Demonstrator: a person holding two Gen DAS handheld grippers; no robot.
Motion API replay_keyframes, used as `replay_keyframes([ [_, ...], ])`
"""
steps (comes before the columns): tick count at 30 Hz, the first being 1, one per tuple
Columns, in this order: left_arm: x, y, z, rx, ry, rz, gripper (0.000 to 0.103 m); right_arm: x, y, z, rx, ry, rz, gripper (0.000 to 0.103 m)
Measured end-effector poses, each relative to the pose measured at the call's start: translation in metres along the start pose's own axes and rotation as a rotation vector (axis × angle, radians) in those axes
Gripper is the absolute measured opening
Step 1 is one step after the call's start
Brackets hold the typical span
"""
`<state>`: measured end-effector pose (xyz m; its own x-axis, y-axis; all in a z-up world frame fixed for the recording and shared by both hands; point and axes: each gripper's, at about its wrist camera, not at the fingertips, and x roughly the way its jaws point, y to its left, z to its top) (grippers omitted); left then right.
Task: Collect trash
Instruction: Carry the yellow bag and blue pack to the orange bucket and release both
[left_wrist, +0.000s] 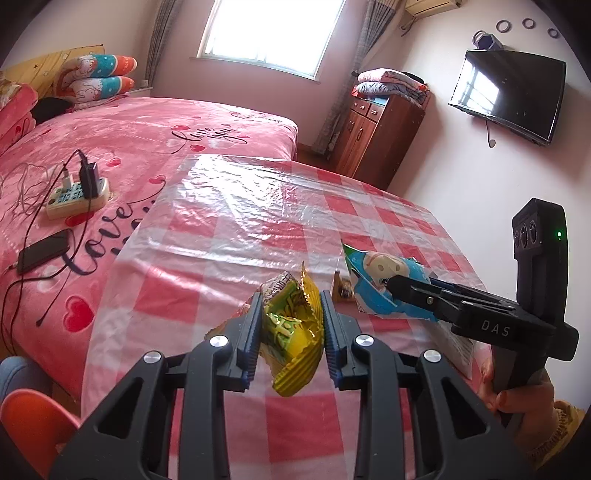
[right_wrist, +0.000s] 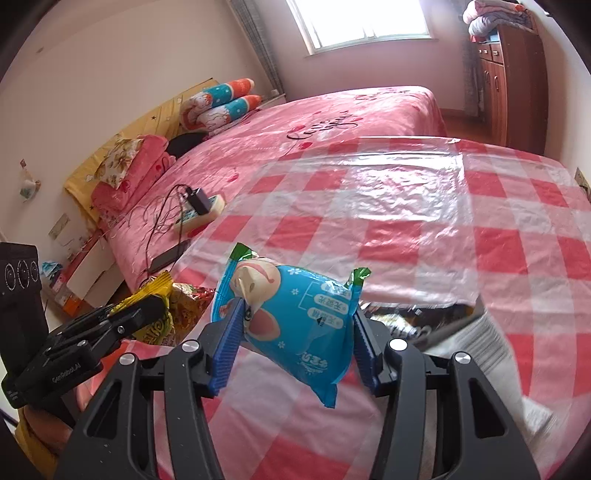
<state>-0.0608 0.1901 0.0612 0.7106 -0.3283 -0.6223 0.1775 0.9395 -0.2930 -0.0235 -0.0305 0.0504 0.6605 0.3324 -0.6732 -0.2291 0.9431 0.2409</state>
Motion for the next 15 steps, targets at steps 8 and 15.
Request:
replay_keyframes([
  [8,-0.031,0.017,-0.019,-0.027,-0.013,0.029,0.031,-0.006,0.024,-0.018,-0.033,0.031,0.033,0.055],
  [15,-0.060,0.041,-0.037,-0.083,-0.024,0.063,0.031,-0.005,0.050,-0.034,-0.052,0.072,0.087,0.055],
])
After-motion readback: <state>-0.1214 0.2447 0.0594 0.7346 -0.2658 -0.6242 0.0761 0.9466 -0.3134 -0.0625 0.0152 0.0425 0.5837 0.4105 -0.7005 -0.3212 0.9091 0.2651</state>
